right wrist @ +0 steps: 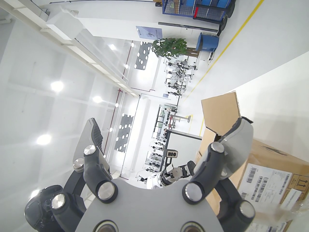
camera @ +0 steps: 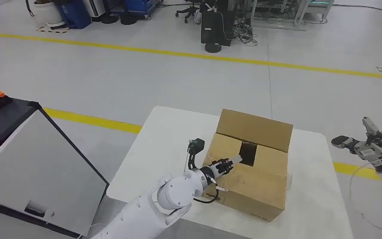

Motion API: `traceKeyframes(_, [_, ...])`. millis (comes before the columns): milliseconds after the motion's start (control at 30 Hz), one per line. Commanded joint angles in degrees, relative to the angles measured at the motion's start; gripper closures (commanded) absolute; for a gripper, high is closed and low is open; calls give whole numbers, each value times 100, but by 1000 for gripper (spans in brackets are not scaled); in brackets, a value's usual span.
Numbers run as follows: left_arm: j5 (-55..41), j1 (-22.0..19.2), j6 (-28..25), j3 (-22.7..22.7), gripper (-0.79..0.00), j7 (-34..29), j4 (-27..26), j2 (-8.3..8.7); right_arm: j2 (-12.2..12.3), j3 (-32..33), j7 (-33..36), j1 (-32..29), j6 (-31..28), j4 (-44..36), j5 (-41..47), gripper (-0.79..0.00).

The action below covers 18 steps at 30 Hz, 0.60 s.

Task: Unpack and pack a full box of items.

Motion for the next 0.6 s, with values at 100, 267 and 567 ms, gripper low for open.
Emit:
traceKeyframes(100, [0,0,0,0,-785,0,0,0,-107,-629,-544,471,145,198,-334,-785])
traceKeyframes(267, [0,0,0,0,-785,0,0,0,-221,-1161,-245,1040,119,733,-318,-785])
traceKeyframes(567, [0,0,0,0,-785,0,0,0,-518,-2034,-574,2093,-273,2017,-537,-785])
